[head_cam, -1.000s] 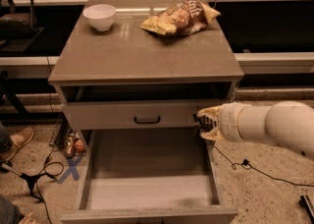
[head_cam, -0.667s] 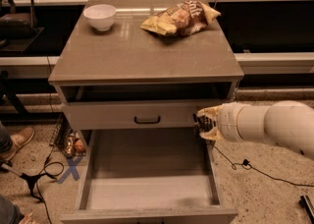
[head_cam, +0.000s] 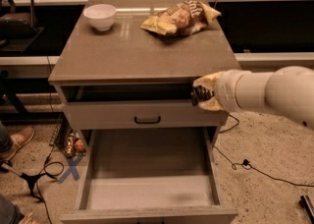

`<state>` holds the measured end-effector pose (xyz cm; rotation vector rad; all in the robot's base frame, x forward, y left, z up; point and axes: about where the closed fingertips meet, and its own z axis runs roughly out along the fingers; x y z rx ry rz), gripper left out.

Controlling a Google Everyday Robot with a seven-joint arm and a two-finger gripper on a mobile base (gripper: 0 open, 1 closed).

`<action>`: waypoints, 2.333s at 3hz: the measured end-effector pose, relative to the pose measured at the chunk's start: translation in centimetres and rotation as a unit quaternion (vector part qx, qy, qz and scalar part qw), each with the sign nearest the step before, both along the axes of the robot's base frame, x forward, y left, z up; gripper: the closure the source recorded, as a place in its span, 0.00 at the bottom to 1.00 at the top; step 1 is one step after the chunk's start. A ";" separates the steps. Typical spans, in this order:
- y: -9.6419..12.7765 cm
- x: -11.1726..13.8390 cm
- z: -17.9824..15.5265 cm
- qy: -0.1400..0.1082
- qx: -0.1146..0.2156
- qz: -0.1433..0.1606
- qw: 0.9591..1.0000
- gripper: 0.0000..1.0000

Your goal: Pick rxbar chocolate from middle drawer and place on counter

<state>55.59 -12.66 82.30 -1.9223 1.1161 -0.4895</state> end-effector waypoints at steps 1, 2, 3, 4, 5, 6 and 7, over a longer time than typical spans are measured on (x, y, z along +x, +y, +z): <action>1.1 2.8 3.5 -0.029 -0.017 0.021 0.999 1.00; 3.1 6.4 6.7 -0.040 -0.017 0.033 0.998 1.00; 5.1 9.8 8.8 -0.043 -0.051 0.041 0.997 1.00; 6.8 13.0 8.6 -0.036 -0.121 0.053 0.991 1.00; 9.1 15.7 7.3 -0.024 -0.191 0.081 0.978 1.00; 11.7 17.1 5.3 -0.005 -0.255 0.121 0.959 0.74; 12.9 17.4 4.4 0.009 -0.277 0.142 0.950 0.51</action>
Offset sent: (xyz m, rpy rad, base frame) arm 0.1105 0.0564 0.1075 -0.0182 -0.0941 0.0872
